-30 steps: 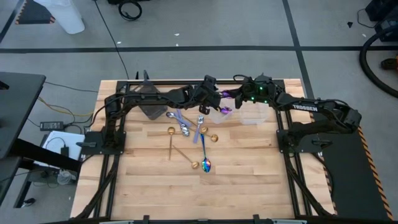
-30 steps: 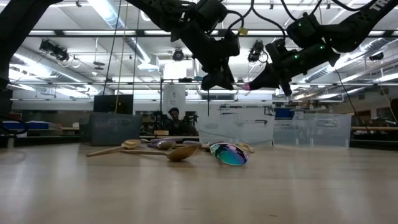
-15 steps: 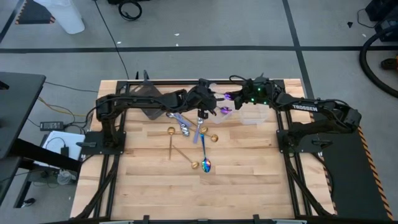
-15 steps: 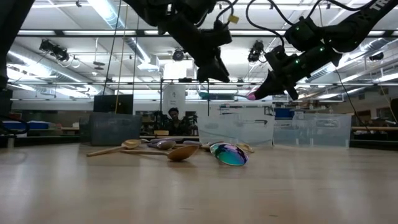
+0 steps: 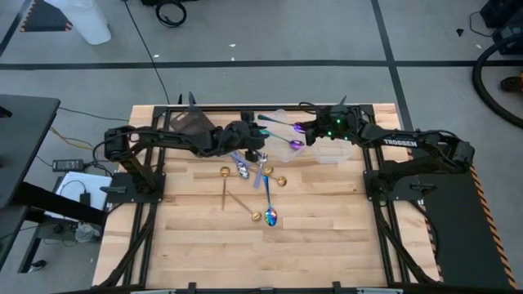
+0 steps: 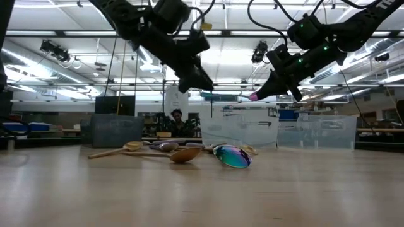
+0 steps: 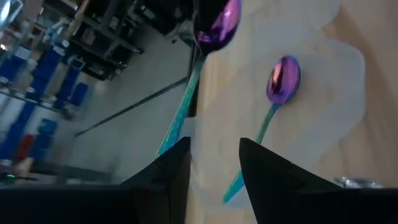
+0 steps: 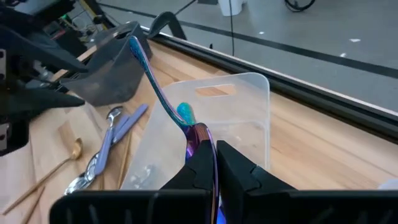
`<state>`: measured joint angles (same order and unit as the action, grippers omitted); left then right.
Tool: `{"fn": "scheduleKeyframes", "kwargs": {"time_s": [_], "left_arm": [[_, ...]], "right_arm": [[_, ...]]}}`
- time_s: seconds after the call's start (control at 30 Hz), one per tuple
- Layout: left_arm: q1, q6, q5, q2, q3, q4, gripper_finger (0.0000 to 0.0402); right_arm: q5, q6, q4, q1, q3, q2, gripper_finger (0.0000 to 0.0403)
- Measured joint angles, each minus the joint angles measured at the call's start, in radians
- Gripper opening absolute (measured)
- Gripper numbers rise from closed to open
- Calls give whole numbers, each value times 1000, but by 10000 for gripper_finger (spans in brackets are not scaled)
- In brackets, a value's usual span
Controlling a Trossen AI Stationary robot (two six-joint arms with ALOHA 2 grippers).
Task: Sort silverware by color (type)
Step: Put the blue spoon into the left transparent bin
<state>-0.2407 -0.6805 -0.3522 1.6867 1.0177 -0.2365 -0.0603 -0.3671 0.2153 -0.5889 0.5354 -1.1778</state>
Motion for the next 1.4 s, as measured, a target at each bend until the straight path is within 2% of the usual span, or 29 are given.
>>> {"fn": "scheduleKeyframes", "kwargs": {"time_s": [0.23,0.53,1.07,1.4], "left_arm": [[-113,186,202,-14,-44,-10,144],[-200,312,351,-14,-45,-9,144],[-256,390,386,-14,-45,-1,144],[-242,408,416,-14,-45,-1,144]], "right_arm": [[92,-23,9,51,-27,0,18],[201,-57,18,98,-59,0,18],[371,-77,94,199,-101,-8,18],[398,-67,237,208,-102,-183,18]]}}
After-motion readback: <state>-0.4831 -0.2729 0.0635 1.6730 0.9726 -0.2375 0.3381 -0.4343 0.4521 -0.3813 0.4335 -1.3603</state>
